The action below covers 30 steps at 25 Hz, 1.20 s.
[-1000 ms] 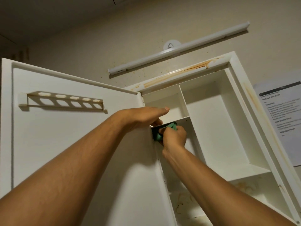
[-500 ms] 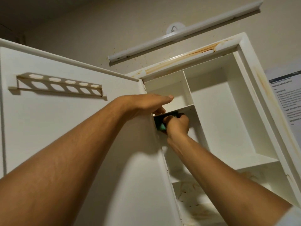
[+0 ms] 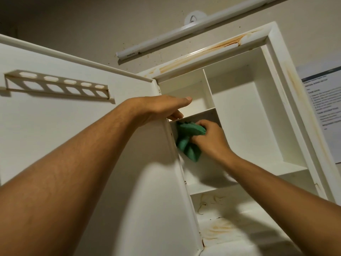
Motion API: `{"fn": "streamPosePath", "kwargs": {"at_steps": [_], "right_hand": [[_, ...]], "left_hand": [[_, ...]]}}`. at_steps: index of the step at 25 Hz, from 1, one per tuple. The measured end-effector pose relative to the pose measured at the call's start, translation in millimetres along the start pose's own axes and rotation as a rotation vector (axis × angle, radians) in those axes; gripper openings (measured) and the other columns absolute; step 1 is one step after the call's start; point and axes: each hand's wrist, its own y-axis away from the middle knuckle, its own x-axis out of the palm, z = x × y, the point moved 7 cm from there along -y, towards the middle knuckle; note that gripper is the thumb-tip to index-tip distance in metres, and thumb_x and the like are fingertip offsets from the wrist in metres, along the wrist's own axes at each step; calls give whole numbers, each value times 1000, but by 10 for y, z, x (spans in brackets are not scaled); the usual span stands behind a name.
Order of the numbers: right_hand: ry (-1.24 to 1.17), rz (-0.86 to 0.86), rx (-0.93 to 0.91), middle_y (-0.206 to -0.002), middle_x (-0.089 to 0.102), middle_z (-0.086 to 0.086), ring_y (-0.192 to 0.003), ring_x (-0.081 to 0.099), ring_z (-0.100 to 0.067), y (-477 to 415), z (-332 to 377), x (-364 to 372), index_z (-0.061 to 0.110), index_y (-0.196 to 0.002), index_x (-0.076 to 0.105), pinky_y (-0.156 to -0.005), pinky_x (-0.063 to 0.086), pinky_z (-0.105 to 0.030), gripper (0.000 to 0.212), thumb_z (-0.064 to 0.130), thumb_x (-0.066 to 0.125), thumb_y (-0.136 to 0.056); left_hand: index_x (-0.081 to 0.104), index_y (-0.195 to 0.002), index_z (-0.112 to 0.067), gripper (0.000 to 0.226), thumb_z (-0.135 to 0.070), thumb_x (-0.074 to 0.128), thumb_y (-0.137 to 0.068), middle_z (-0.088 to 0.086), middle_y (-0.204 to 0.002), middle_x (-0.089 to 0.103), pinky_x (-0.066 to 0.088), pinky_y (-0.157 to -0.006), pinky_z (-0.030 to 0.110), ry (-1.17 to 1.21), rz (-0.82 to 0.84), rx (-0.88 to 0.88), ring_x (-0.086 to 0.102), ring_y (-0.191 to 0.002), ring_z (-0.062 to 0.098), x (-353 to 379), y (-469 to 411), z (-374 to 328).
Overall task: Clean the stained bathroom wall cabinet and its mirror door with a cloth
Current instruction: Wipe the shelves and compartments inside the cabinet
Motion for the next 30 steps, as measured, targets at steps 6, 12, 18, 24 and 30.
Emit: {"fn": "streamPosePath", "kwargs": {"at_steps": [6,12,18,24,30], "right_hand": [[-522,92,194,-105,73,-3,-97,68,-20,139,-37,586,22,-115,69,-74,55,-27,33,0,61,-93],[-184,403,291,-100,74,-15,-92,73,-30,654,-375,427,14,-103,73,-76,63,-40,24,-4,63,-90],[-386,150,222,-96,68,-7,-92,66,-24,95,299,284,19,-102,66,-76,58,-37,29,-6,59,-90],[-41,466,219,-94,72,-9,-91,69,-25,677,-310,412,13,-100,73,-76,59,-35,20,-3,65,-89],[40,-203,-34,-97,67,11,-90,63,-11,52,133,117,25,-111,70,-75,53,-27,21,14,66,-93]], "left_hand": [[29,-160,-16,70,-59,30,-105,7,-150,54,33,-98,24,0,-1,-2,53,-135,20,6,-10,-4],[27,-160,-15,67,-56,31,-107,11,-147,57,35,-99,24,23,-16,9,57,-130,20,3,14,0],[30,-159,-16,69,-59,30,-105,9,-151,52,35,-106,28,5,6,11,51,-137,22,61,26,-6],[28,-160,-14,70,-59,30,-106,10,-150,53,34,-106,26,11,-1,20,52,-135,21,33,13,17],[29,-159,-16,70,-60,30,-105,11,-155,48,35,-107,29,-7,4,22,47,-140,25,62,-29,34]]}}
